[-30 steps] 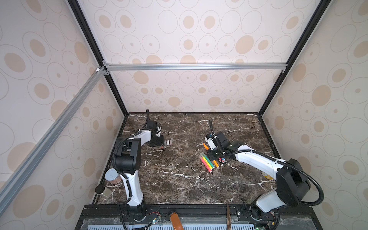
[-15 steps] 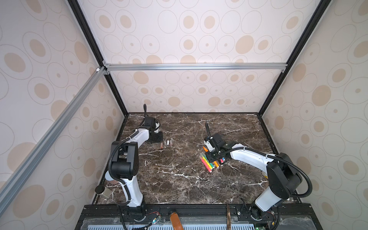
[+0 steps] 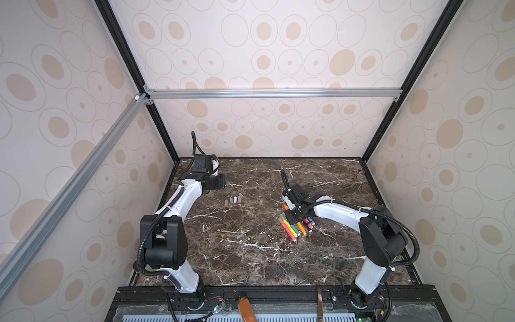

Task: Remove pen caps from pens
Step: Place the pen at the center of the table.

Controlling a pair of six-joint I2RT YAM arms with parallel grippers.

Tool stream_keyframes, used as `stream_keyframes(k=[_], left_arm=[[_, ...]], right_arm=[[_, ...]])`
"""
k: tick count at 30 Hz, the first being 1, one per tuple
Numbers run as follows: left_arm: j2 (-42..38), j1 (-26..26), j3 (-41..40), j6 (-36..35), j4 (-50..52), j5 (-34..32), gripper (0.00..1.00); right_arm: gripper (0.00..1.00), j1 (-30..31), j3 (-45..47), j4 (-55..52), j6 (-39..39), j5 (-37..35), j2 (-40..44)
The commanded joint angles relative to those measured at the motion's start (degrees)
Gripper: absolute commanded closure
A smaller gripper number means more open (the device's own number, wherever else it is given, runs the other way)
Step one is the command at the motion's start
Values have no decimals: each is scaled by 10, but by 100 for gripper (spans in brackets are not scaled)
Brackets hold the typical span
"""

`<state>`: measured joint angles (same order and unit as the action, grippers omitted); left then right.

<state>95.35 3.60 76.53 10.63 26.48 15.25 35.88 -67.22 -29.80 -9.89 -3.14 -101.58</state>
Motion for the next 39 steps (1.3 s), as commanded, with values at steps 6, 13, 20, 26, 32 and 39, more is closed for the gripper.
stream_keyframes(k=[6, 13, 20, 26, 32, 39], left_arm=[[1, -3, 8, -6, 4, 18, 69], [1, -3, 6, -7, 2, 20, 70], [3, -2, 4, -7, 0, 21, 70], [4, -2, 3, -7, -2, 22, 71], [7, -2, 2, -9, -1, 20, 71], [11, 0, 4, -8, -2, 22, 71]], right_arm=[[100, -4, -25, -36, -8, -21, -21], [98, -4, -29, -46, -11, -26, -30], [98, -3, -27, -45, -13, -19, -48], [99, -4, -21, -37, -14, -16, -59], [92, -4, -8, -33, -19, -7, -60], [75, -4, 11, -32, -29, -12, -42]])
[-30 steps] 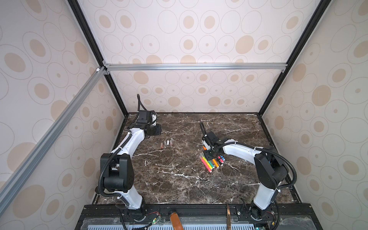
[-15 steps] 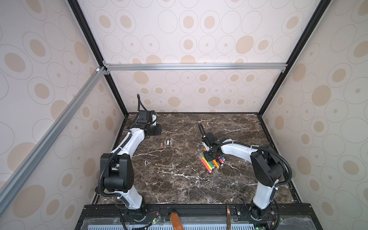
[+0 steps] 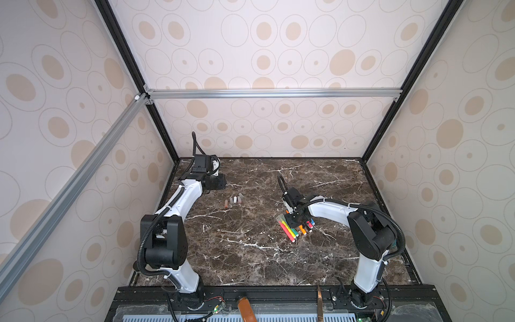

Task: Remove pen caps from pens
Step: Place the pen at the center of the table.

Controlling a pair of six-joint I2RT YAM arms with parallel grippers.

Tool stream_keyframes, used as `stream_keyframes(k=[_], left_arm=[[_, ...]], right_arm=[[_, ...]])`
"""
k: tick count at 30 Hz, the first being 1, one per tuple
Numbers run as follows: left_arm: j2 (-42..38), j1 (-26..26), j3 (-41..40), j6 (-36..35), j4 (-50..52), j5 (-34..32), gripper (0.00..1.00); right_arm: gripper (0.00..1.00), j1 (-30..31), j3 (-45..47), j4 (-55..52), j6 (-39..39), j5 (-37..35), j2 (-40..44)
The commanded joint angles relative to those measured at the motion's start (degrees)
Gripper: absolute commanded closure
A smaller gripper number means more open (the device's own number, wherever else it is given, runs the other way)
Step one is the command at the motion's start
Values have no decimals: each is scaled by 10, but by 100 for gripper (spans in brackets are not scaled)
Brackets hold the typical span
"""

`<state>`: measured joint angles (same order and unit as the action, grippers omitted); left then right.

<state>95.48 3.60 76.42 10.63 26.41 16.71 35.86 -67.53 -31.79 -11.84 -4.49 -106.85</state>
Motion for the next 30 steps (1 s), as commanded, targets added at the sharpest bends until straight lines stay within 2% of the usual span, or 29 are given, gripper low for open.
stream_keyframes(k=[1, 5, 11, 12, 14, 17, 30], left_arm=[[11, 0, 5, -8, -1, 8, 71], [14, 2, 5, -9, -1, 9, 72], [12, 4, 4, -9, 0, 8, 72], [11, 5, 4, -9, -1, 8, 72], [12, 5, 4, -9, 0, 8, 72], [12, 5, 5, -10, -1, 8, 72], [16, 6, 9, -10, 0, 13, 72]], right_arm=[[73, -3, 18, -11, -11, 1, 14], [69, -3, 25, -12, -13, 0, 22], [69, -3, 28, -14, -14, -6, 29], [71, -3, 28, -15, -14, -7, 30], [82, -3, 28, -17, -13, -9, 29], [89, -3, 27, -21, -13, -10, 29], [92, -3, 56, -39, -17, -21, 69]])
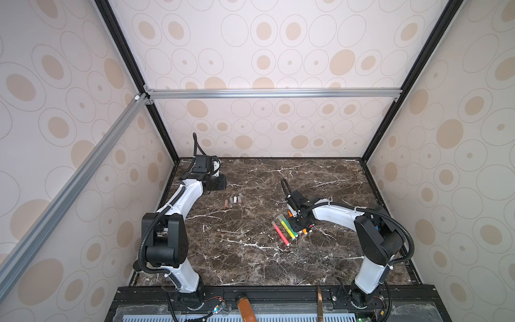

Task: Remove pen caps from pens
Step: Place the pen at the center of the table.

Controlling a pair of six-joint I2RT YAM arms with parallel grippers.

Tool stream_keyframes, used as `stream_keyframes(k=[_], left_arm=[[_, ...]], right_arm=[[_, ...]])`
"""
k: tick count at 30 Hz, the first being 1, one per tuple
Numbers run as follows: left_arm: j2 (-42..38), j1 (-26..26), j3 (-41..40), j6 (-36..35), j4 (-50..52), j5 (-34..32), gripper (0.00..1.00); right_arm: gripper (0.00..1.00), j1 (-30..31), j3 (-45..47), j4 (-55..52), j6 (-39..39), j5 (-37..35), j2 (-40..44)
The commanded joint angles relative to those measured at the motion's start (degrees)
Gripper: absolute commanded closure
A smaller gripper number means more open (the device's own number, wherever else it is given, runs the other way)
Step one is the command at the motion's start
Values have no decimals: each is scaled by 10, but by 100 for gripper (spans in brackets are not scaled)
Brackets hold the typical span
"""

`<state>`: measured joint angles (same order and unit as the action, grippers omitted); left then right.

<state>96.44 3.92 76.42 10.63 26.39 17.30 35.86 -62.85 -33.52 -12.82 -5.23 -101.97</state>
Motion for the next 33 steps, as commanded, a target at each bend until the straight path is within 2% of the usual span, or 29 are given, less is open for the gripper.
stream_keyframes(k=[1, 5, 13, 20, 24, 26, 27, 28, 29, 33], left_arm=[[7, 3, 9, -10, 1, 8, 72], [6, 4, 11, -10, 1, 8, 71], [-8, 6, 7, -6, -9, 18, 69], [-22, 6, 7, -5, -10, 16, 68], [-43, 6, -5, -1, -28, 15, 66], [-74, 6, -27, 9, -63, 14, 58], [-97, 7, -44, 19, -85, 16, 46], [-121, 7, -65, 33, -117, 25, 19], [-146, 6, -89, 48, -151, 38, 0], [-235, 6, -199, 136, -283, 71, 0]], right_arm=[[91, -4, 13, -24, -7, -15, 23], [90, -3, 17, -34, -3, -17, 36], [75, -3, 22, -46, 13, -12, 52], [78, -1, 17, -41, 12, 3, 47], [74, 0, 19, -41, 9, -4, 69], [71, 2, 19, -37, 14, 12, 90], [69, 4, 17, -35, 15, 24, 99], [66, 7, 13, -34, 15, 40, 106], [64, 12, 8, -35, 18, 57, 108], [58, 51, -25, -54, 11, 72, 84]])
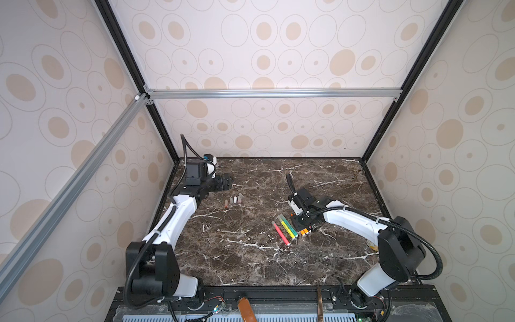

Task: Remove pen caps from pens
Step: Place the pen at the center of the table, then pick up the pen from the center of the table.

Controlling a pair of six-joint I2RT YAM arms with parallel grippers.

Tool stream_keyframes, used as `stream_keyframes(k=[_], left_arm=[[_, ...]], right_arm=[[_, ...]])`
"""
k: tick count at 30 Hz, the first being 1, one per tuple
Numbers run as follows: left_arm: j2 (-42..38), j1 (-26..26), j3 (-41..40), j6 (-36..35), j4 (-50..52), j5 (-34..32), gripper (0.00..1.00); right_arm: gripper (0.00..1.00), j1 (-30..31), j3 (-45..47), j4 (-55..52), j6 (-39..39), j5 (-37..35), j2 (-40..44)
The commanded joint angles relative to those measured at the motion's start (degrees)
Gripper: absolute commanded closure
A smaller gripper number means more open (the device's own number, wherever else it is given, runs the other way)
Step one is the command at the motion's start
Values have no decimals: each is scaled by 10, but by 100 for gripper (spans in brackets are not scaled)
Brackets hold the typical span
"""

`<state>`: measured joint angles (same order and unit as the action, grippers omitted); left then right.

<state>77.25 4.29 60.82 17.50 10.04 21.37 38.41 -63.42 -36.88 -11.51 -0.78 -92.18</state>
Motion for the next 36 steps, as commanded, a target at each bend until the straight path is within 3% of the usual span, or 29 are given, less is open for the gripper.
stream_keyframes(k=[1, 9, 23, 29, 36], left_arm=[[-64, 3, -71, 87, -140, 22, 0], [-157, 3, -179, 136, -172, 2, 0], [-151, 3, -216, 135, -185, 9, 4], [-146, 3, -218, 134, -192, 15, 5], [-142, 3, -228, 134, -202, 24, 11]], right_arm=[[57, 38, -23, -20, -6, 26, -23], [55, 88, -34, 7, -42, 26, -74], [57, 98, -58, -2, -46, 1, -151], [68, 98, -48, 7, -47, 2, -158], [90, 99, -31, 28, -25, 23, -141]])
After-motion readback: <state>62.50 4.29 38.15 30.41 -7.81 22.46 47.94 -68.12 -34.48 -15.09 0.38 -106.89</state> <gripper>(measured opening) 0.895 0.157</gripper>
